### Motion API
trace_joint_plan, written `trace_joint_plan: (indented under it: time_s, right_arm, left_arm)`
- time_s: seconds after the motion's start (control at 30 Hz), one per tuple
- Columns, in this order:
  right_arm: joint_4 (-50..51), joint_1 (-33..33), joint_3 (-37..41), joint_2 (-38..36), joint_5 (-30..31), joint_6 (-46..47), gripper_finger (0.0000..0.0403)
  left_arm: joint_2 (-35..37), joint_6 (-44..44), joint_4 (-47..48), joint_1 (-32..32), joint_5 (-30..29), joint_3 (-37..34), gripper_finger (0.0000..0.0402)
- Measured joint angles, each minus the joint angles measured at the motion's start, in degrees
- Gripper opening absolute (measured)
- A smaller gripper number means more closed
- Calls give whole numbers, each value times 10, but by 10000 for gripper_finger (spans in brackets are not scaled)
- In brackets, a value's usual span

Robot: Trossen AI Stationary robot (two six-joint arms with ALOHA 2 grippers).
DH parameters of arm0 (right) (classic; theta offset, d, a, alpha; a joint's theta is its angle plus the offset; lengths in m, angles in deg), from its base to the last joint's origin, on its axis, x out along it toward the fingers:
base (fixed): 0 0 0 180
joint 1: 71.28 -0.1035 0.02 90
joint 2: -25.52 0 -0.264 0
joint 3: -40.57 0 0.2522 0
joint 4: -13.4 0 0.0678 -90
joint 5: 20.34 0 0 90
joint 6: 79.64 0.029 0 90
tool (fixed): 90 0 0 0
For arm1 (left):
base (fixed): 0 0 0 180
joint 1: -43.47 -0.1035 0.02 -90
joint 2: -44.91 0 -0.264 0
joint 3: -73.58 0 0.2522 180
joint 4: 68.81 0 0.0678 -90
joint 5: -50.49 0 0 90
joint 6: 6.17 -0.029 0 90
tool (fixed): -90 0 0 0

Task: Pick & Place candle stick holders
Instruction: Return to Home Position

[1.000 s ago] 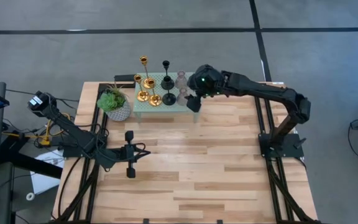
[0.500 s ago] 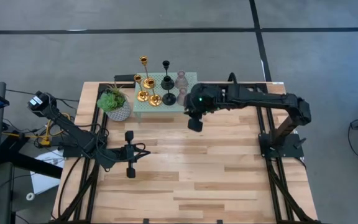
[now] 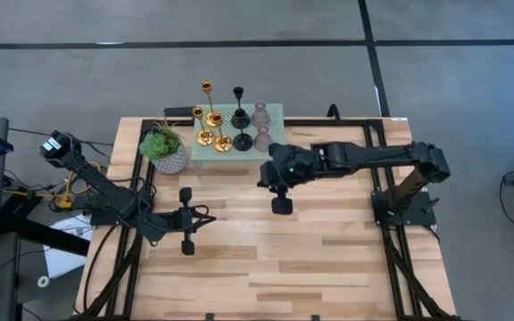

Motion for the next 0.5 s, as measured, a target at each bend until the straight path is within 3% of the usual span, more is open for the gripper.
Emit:
trace_joint_plan:
  time_s: [0.5]
  right_arm:
    - [-28,-18,0,0,0,95,1]
  left_arm:
    - [0,1,-11,0,0,0,10]
